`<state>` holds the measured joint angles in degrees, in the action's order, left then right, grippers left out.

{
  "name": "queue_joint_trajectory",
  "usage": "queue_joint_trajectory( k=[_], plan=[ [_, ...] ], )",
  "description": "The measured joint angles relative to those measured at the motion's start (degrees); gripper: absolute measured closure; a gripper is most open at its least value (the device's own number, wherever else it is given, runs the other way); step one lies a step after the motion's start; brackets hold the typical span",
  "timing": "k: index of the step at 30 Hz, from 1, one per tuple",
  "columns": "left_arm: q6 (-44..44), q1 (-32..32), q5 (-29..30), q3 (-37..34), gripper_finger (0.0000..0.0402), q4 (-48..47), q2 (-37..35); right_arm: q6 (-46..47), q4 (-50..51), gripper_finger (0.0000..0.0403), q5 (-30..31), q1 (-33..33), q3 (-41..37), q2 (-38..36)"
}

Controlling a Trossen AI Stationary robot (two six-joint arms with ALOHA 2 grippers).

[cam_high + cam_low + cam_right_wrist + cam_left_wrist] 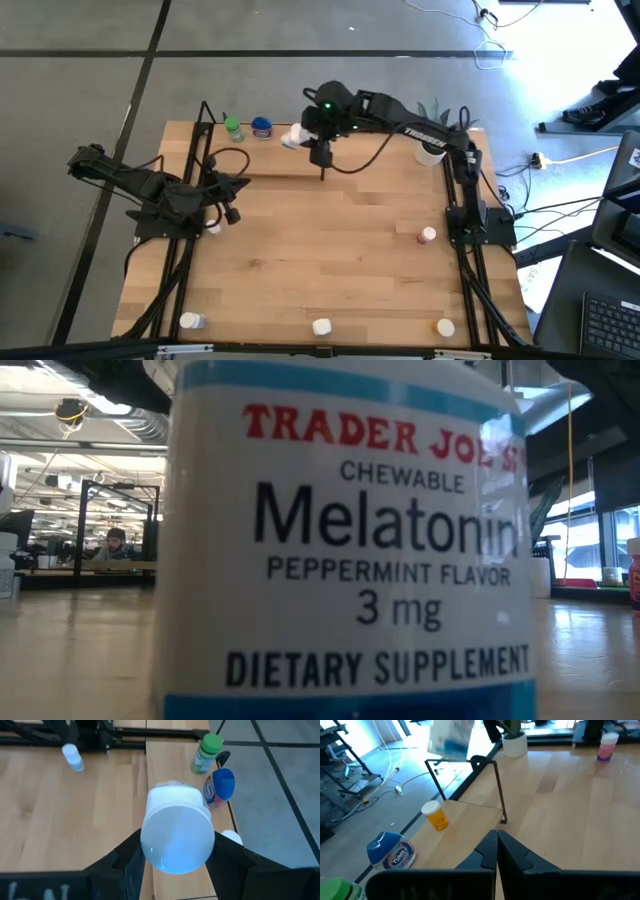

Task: Pick and place medicine bottles onto shelf by color
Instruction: Put the white pill bottle on the shelf

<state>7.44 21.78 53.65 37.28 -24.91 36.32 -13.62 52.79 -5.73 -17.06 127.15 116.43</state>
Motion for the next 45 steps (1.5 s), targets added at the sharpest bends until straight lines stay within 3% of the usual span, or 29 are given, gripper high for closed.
queue_joint_trajectory(
  k=[18, 39, 45],
  plan=[
    [-0.06, -0.02, 1.81, 0.0, 0.0401, -0.1, -2.75, -0.12, -3.35, 0.0224, 0.05, -1.85, 0.0, 13.39],
    [-0.05, -0.02, 1.86, 0.0, 0.0401, -0.32, -2.71, 1.33, -1.52, 0.0224, 0.21, -3.95, -0.02, 15.38],
    [6.28, -0.95, 6.34, 0.0, 0.0401, -1.52, -2.72, 1.49, -1.55, 0.0224, 0.08, -4.16, -0.02, 15.38]
  ],
)
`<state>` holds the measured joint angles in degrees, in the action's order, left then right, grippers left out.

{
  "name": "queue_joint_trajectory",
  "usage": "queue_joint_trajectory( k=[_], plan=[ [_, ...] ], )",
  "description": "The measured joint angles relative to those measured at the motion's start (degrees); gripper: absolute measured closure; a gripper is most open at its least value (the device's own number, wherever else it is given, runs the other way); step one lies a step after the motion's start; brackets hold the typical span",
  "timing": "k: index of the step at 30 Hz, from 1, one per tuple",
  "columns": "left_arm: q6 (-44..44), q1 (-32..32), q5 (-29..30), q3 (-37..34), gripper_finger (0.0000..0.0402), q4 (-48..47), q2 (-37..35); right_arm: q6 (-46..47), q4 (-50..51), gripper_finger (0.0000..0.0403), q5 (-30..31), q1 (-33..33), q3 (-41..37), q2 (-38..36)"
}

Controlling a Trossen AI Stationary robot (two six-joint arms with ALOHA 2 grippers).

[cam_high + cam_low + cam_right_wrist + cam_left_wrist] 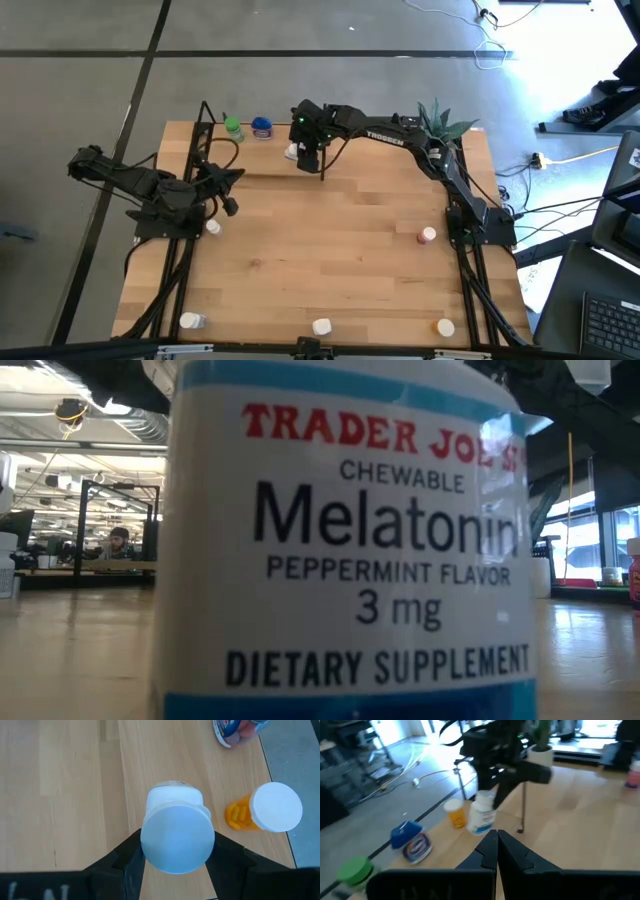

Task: Pick and place medicine bottles onto shelf by color
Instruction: Put the white pill bottle on the shelf

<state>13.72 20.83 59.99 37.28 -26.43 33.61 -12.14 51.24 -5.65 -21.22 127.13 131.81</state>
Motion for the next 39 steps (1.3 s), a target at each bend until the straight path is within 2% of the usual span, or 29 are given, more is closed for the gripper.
queue_joint_trajectory(
  k=[8, 14, 27, 39],
  plan=[
    [8.62, -5.19, 0.36, 0.0, 0.0401, -6.04, 0.2, 0.04, -0.33, 0.0224, -0.01, -0.01, 0.0, 0.0],
    [8.65, -7.53, -1.12, 0.0, 0.0401, -5.99, 0.52, 0.08, -0.33, 0.0224, 0.0, 0.0, 0.0, 0.0],
    [8.29, -7.59, -4.12, 0.0, 0.0401, -5.6, 0.5, 1.29, -0.39, 0.0224, -0.15, 0.0, 0.0, 0.0],
    [7.93, -8.13, -3.7, 0.0, 0.0401, -5.69, 2.02, 1.2, -0.37, 0.0224, -0.59, 0.0, 0.0, 0.0]
  ],
)
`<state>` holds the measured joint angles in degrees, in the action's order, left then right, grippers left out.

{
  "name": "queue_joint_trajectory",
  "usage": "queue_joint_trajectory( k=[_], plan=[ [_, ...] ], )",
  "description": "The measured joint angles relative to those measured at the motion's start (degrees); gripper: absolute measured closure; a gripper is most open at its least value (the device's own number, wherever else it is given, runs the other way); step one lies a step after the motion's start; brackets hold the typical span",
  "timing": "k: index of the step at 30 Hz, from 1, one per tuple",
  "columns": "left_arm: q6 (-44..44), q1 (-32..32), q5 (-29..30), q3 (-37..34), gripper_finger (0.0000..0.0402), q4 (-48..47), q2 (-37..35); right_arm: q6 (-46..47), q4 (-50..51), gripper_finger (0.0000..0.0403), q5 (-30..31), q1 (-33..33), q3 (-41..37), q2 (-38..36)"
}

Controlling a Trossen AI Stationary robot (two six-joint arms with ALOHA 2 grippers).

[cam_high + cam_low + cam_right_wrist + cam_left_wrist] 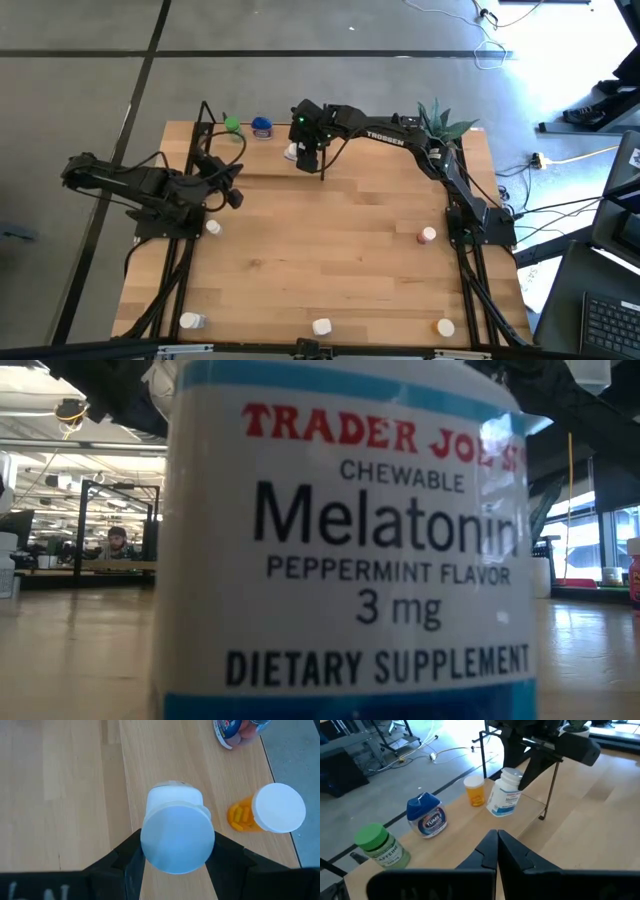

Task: Pick and place medicine bottles onto shelf by color
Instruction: Put the white pill bottle on the shelf

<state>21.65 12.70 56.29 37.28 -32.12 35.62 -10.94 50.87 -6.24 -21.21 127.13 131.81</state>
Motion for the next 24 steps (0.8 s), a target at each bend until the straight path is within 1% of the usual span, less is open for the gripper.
queue_joint_trajectory(
  k=[5, 11, 16, 24],
  plan=[
    [-3.15, -0.76, -0.8, 0.0, 0.0401, 0.0, 0.82, 0.0, -0.01, 0.0224, 0.0, 0.0, 0.0, 0.0],
    [-2.83, -0.98, -0.49, 0.0, 0.0398, 0.0, 0.78, 0.0, 0.0, 0.0224, 0.0, 0.0, 0.0, 0.0],
    [-2.19, -0.96, -1.96, 0.0, 0.0368, 0.0, 0.75, 0.01, 0.03, 0.0224, -0.02, 0.0, 0.0, 0.0],
    [-2.1, -0.98, -2.03, 0.0, 0.031, 0.0, 0.76, 0.25, 0.8, 0.0224, -0.02, 0.0, 0.0, -0.02]
  ],
)
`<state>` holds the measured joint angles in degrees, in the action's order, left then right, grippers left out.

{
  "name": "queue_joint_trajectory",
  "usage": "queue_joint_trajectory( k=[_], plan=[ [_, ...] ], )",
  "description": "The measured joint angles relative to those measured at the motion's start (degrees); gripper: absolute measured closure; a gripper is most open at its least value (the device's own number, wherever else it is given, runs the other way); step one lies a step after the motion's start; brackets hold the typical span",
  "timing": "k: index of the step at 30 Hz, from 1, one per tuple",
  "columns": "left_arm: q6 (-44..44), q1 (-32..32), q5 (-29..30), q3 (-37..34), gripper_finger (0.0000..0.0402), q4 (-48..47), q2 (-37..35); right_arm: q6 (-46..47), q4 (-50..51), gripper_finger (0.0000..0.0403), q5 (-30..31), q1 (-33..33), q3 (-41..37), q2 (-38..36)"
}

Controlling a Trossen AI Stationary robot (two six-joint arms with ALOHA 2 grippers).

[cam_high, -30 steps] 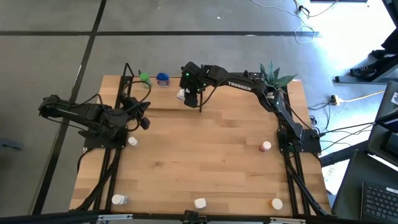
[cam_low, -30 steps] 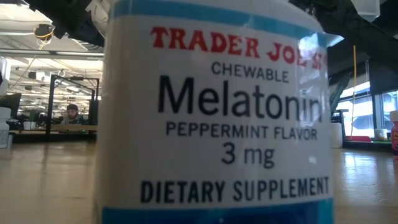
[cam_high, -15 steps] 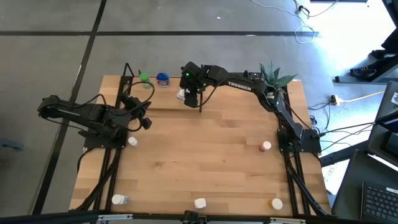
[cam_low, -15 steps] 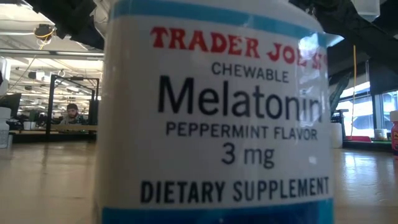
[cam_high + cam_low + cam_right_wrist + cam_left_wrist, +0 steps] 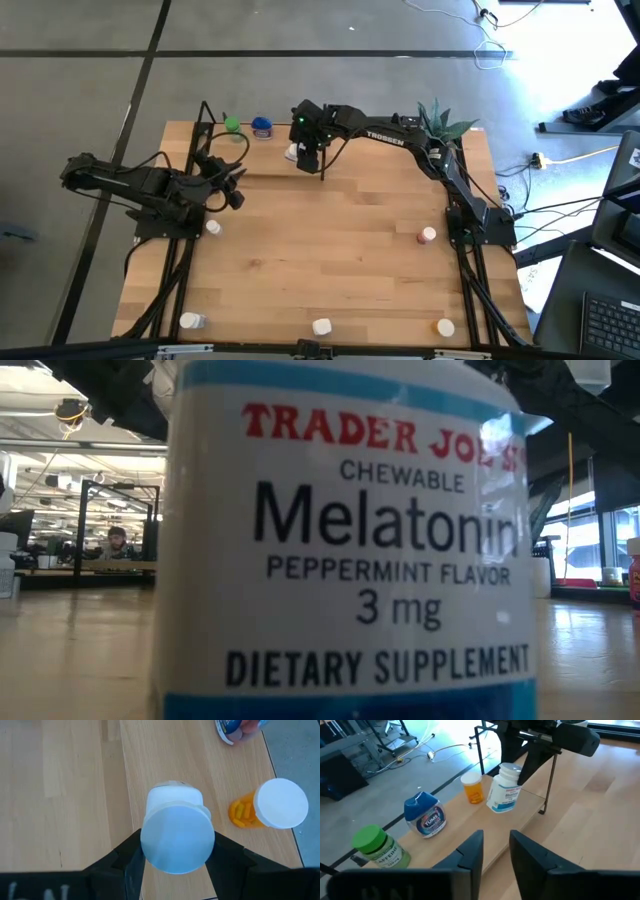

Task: Pick and place medicine bottles onto shelf by color
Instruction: Put the white pill bottle on the shelf

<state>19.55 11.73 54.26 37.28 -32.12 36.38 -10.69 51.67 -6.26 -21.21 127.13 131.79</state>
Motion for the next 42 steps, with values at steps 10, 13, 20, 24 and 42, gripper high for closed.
queue_joint_trajectory(
  k=[10, 13, 20, 24, 42],
  plan=[
    [-1.95, 0.02, 0.02, 0.0, 0.0289, 0.0, 0.0, 0.38, 0.03, 0.0224, 0.0, 0.0, 0.0, 0.0],
    [-1.41, 0.02, -0.33, 0.0, 0.0289, 0.0, 0.0, 1.44, 0.03, 0.0224, 0.0, 0.02, 0.0, 0.0],
    [-0.57, 0.02, -3.06, 0.0, 0.0289, 0.0, 0.0, 1.61, 0.1, 0.0224, 0.0, 0.02, 0.0, -0.04],
    [-0.59, 0.02, -3.12, 0.0, 0.0289, 0.0, 0.0, 1.49, 0.07, 0.0224, 0.0, 0.02, 0.0, -0.04],
    [-0.61, 0.02, -3.15, 0.0, 0.0289, 0.0, 0.0, 1.59, 0.99, 0.0224, 0.0, 0.02, 0.0, -0.04]
  ],
)
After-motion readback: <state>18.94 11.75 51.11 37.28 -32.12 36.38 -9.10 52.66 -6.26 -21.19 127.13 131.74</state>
